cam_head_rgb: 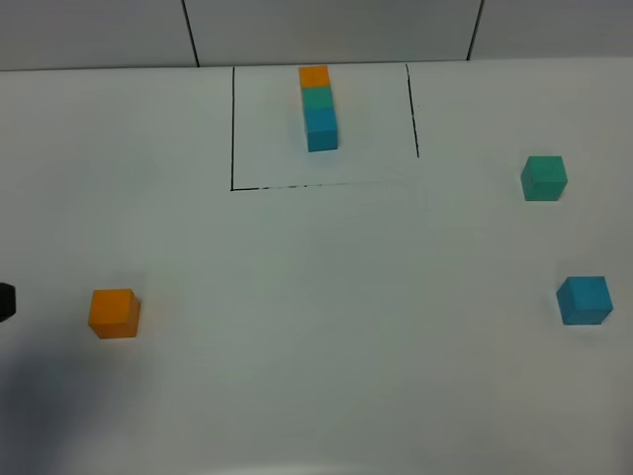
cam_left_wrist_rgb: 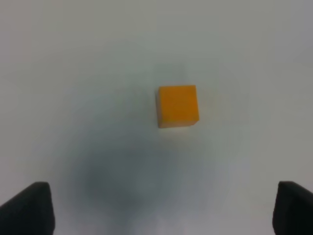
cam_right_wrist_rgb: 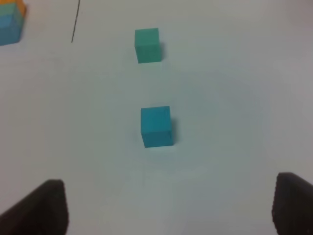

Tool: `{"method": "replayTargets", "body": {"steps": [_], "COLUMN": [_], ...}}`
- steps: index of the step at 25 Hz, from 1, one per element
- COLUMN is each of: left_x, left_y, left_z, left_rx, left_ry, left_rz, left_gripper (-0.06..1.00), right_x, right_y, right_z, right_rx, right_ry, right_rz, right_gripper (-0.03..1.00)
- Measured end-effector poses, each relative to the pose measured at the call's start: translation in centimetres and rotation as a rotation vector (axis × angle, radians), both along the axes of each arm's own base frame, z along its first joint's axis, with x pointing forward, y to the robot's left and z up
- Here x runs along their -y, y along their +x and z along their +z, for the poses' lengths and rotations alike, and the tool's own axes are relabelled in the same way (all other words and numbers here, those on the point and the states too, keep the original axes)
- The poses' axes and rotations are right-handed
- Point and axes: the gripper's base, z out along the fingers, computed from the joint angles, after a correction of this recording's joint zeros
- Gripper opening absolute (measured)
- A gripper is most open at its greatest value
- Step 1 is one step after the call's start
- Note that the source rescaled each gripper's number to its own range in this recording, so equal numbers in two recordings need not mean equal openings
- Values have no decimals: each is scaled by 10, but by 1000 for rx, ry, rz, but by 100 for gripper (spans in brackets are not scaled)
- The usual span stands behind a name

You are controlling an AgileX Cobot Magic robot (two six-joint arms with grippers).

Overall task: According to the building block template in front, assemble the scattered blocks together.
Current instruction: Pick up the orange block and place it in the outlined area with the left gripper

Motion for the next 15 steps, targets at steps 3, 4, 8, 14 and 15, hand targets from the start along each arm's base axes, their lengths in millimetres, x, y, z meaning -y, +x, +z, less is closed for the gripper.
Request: {"method": "replayTargets", "body": {"steps": [3, 4, 8, 14, 15], "left_x": [1, 1, 3, 11, 14], "left_y": [25, 33, 58, 88, 93], "left_z": [-11, -16, -37, -74, -81], "left_rx": [-92, -118, -204, -310, -327], "left_ry": [4, 5, -4, -22, -20], "left_rz": [1, 2, 14, 15, 5], "left_gripper": [95, 95, 95, 95, 94], "right_x": [0, 0, 0, 0, 0], "right_y": [0, 0, 0, 0, 0], "right_z": [0, 0, 0, 0, 0], "right_rx": [0, 0, 0, 0, 0], "right_ry": [0, 0, 0, 0, 0], "right_rz": [0, 0, 0, 0, 0], "right_gripper": [71, 71, 71, 71, 71]}}
